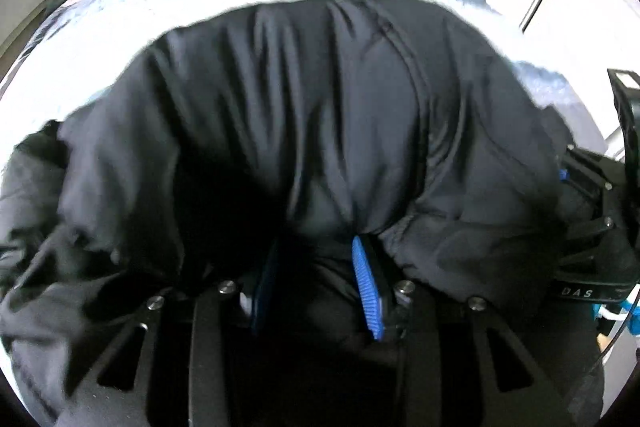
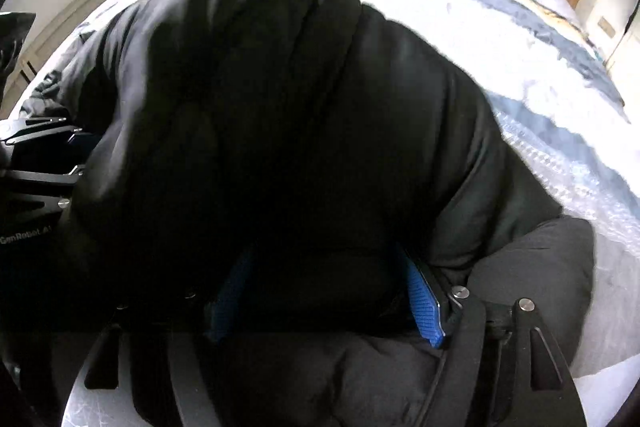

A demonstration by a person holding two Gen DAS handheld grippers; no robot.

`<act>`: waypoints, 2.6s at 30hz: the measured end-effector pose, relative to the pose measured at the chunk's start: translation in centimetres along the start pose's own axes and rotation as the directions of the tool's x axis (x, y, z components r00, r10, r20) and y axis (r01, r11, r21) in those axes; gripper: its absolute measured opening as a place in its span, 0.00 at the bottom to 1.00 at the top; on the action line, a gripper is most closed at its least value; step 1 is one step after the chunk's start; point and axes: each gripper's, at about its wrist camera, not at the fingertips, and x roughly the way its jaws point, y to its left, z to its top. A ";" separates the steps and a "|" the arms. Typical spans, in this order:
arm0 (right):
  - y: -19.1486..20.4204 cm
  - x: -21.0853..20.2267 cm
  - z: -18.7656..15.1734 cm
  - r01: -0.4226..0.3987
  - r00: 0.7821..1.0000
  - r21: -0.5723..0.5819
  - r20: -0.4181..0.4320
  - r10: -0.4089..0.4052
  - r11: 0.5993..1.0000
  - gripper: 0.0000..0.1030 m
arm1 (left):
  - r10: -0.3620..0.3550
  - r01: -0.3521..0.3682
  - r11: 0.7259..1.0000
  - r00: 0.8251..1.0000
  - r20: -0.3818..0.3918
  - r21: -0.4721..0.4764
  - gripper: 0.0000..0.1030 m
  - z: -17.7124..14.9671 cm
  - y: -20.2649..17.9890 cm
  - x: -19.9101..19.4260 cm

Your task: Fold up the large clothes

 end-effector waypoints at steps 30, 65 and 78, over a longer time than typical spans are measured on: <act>2.4 -27.2 -22.4 -0.025 0.952 0.292 0.298 -0.067 0.956 0.99 | 0.239 -0.236 0.970 0.900 0.365 -0.053 0.51 -22.1 -4.4 -29.0; -1.5 -29.8 -43.4 -0.072 0.971 0.578 0.226 -0.075 0.813 1.00 | 0.293 -0.261 0.926 0.953 0.082 -0.273 0.62 -39.0 10.1 -30.5; -2.4 -23.8 -43.9 -0.188 0.979 0.647 0.185 0.087 0.739 1.00 | -0.014 0.044 0.848 0.998 0.062 -0.529 0.62 -42.7 20.4 -26.5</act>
